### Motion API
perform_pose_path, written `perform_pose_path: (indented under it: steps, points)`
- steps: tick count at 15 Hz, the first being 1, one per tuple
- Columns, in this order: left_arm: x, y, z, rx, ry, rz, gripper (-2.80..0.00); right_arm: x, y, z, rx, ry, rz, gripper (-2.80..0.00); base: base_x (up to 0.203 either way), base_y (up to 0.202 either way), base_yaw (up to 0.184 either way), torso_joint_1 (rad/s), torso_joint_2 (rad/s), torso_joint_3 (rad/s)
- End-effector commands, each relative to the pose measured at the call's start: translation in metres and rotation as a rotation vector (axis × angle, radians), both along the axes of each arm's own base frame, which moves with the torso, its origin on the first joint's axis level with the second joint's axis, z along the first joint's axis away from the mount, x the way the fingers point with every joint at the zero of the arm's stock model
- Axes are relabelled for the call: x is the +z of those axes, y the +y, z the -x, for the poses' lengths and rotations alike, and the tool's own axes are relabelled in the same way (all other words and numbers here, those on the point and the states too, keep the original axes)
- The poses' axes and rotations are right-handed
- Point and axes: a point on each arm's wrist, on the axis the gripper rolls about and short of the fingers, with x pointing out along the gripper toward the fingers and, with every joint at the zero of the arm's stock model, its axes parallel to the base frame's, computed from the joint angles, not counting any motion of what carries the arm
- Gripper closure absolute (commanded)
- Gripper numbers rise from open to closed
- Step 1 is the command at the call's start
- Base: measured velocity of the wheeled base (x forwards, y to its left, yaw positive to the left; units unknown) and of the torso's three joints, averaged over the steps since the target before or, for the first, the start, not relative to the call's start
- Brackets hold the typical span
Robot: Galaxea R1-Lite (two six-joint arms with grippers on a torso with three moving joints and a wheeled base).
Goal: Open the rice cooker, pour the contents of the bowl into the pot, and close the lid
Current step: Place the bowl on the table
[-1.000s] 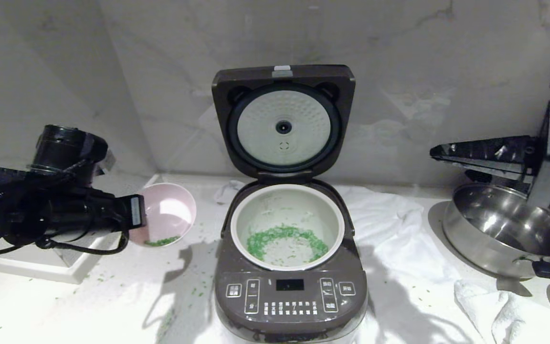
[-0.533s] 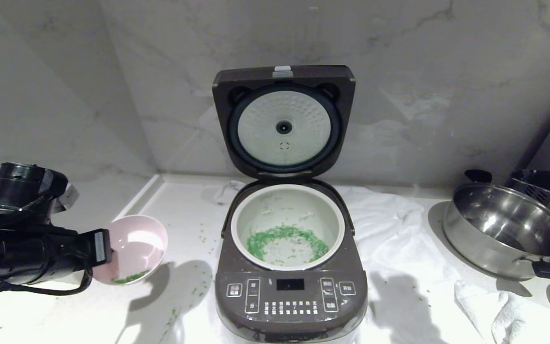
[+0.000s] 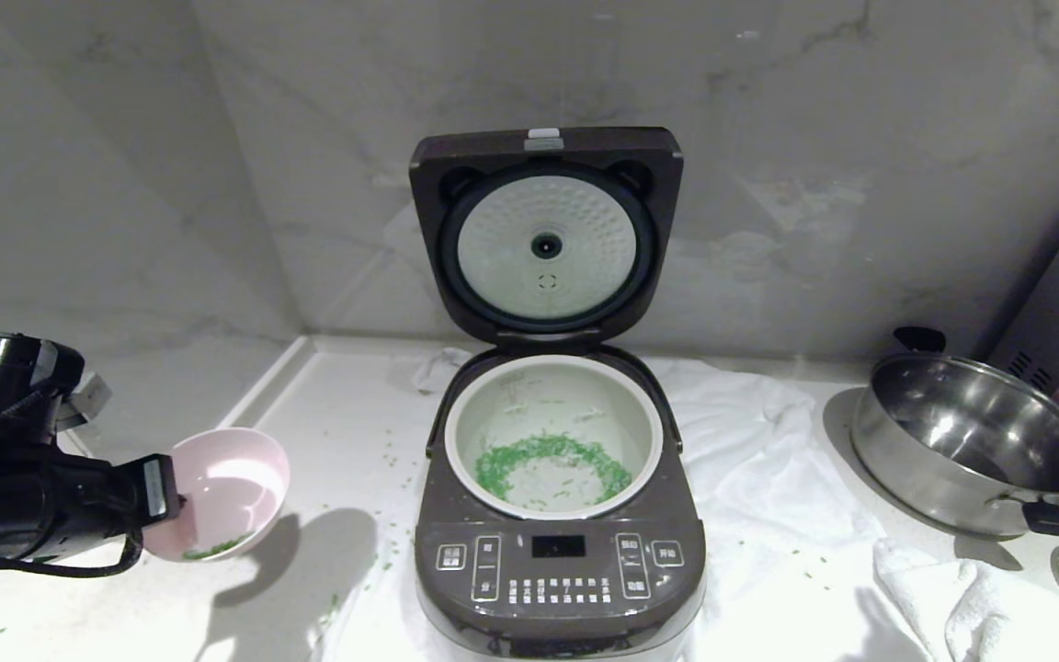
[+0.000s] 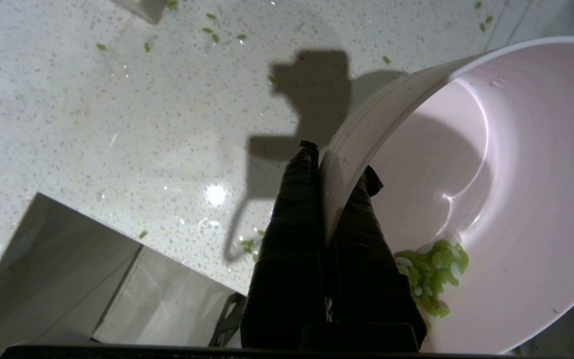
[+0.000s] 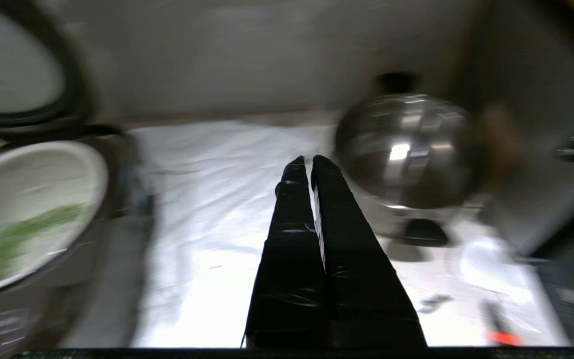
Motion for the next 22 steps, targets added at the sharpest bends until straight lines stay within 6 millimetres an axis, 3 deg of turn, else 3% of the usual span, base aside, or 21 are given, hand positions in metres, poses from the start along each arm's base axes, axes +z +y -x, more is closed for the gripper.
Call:
perform_pose_path:
  steps: [1, 6, 10, 13, 18, 19, 22]
  points:
    - [-0.010, 0.000, -0.003, 0.001, 0.010, 0.000, 0.00, -0.003, -0.003, 0.030, -0.127, -0.081, 0.055, 0.00, 0.000, 0.000, 0.000, 0.000, 0.00, 0.000]
    - [-0.015, 0.001, -0.003, 0.005, 0.014, -0.002, 0.00, -0.012, 0.000, 0.086, -0.048, -0.267, 0.070, 0.00, 0.000, 0.000, 0.000, 0.000, 0.00, 0.000]
    - [-0.023, 0.001, 0.000, 0.006, 0.046, -0.001, 0.00, -0.059, 0.001, 0.115, 0.042, -0.330, 0.075, 0.00, 0.000, 0.000, 0.000, 0.000, 0.00, 0.000]
    - [-0.034, 0.001, 0.006, 0.009, 0.098, 0.002, 0.00, -0.105, 0.003, 0.112, 0.174, -0.295, 0.089, 0.00, 0.000, 0.000, 0.000, 0.000, 0.00, 0.000]
    - [-0.048, 0.003, 0.009, 0.020, 0.162, 0.003, 0.00, -0.176, 0.004, 0.078, 0.261, -0.066, 0.122, 0.00, 0.000, 0.000, 0.000, 0.000, 0.00, 0.000]
    - [-0.052, 0.006, 0.007, 0.035, 0.177, 0.006, 0.00, -0.185, 0.004, 0.073, 0.260, -0.066, 0.124, 0.00, 0.000, 0.000, 0.000, 0.000, 0.00, 0.000]
    - [-0.066, 0.008, 0.005, 0.041, 0.245, 0.010, 0.00, -0.186, 0.005, 0.069, 0.260, -0.123, 0.122, 0.00, 0.000, 0.000, 0.000, 0.000, 0.00, 0.000]
